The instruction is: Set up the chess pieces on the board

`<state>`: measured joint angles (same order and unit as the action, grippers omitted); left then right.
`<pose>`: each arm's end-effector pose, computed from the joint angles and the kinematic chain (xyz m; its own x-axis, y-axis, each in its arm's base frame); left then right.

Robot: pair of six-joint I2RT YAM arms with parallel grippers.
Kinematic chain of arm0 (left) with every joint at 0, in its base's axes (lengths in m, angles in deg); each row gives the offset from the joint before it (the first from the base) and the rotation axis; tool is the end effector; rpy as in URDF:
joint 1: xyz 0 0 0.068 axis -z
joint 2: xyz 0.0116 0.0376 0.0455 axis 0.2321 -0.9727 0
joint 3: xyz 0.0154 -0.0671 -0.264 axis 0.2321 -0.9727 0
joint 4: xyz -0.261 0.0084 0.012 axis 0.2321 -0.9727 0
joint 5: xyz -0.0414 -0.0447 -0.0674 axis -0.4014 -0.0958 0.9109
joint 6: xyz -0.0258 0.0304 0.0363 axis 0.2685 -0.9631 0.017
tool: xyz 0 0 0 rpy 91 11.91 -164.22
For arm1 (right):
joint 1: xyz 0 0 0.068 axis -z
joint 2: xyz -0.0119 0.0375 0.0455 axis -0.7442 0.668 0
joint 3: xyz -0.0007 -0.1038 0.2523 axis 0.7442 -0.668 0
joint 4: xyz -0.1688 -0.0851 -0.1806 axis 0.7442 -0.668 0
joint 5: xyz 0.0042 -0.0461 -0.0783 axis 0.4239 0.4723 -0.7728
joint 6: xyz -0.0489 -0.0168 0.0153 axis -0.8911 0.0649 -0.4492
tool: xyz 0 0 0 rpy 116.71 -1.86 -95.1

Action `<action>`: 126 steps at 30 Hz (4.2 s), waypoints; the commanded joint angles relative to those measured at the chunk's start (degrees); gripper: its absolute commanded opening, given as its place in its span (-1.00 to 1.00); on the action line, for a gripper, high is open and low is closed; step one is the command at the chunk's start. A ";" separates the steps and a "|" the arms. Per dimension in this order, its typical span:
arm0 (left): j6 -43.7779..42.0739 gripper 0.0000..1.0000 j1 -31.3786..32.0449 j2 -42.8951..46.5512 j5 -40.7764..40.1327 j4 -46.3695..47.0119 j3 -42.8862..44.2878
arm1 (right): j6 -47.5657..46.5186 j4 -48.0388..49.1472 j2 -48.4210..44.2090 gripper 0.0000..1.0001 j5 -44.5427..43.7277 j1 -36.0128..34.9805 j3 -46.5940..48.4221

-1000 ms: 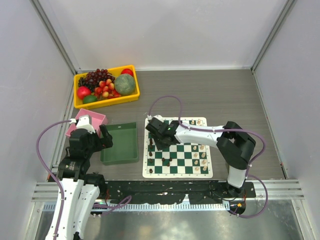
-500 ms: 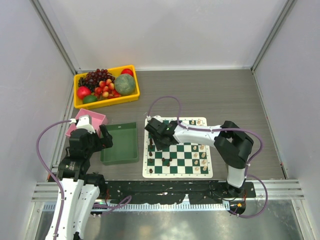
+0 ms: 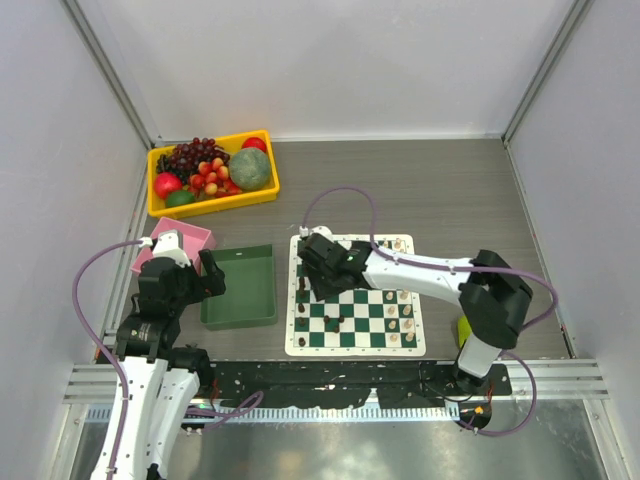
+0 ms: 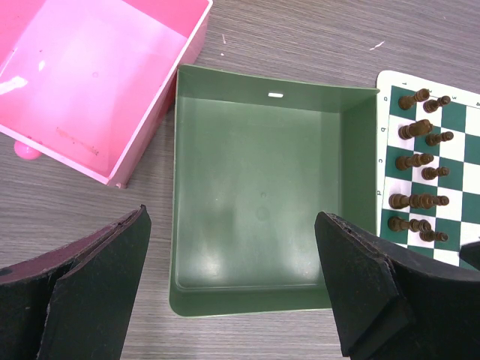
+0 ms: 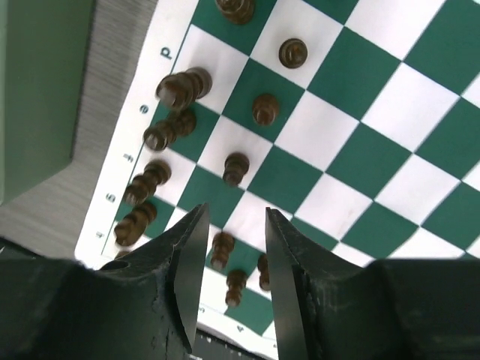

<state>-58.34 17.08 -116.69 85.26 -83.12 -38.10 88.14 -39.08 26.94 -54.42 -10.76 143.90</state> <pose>0.1086 -0.0055 0.2685 -0.5303 -0.2957 -0.7946 -0.1537 0.9552 -0.2528 0.1891 0.3015 0.2015 -0.8035 -0.3661 -0.4694 -0.4626 0.8803 0.1052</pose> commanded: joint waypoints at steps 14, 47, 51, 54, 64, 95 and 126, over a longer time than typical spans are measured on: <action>0.20 0.98 -0.15 0.11 0.44 1.65 0.31 | 1.38 -1.76 -4.54 -0.16 0.25 -6.72 -3.61; 0.20 0.98 -0.15 0.20 0.44 1.57 0.31 | 1.29 1.49 0.64 -0.64 -3.44 -6.72 -0.18; 0.20 0.98 -0.15 0.20 0.26 1.57 0.22 | 1.21 1.67 1.70 -0.64 -3.71 -6.72 0.61; 0.20 0.98 -0.15 0.46 0.18 1.57 0.22 | 1.20 1.40 2.32 -0.64 -3.97 -6.72 0.79; 0.20 0.98 -0.15 0.37 0.26 1.65 0.31 | 1.56 0.88 2.84 -0.63 -4.76 -6.63 0.70; 0.20 0.98 -0.15 0.20 0.53 1.66 0.22 | 0.77 0.18 1.80 -0.29 -3.18 -6.63 1.49; 0.20 0.98 -0.15 0.20 0.53 1.65 0.22 | 5.16 -3.69 -6.21 -0.26 -1.95 -3.90 -8.87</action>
<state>-58.27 17.08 -116.69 85.33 -83.12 -38.10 92.42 -43.27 20.80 -56.87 -15.20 134.46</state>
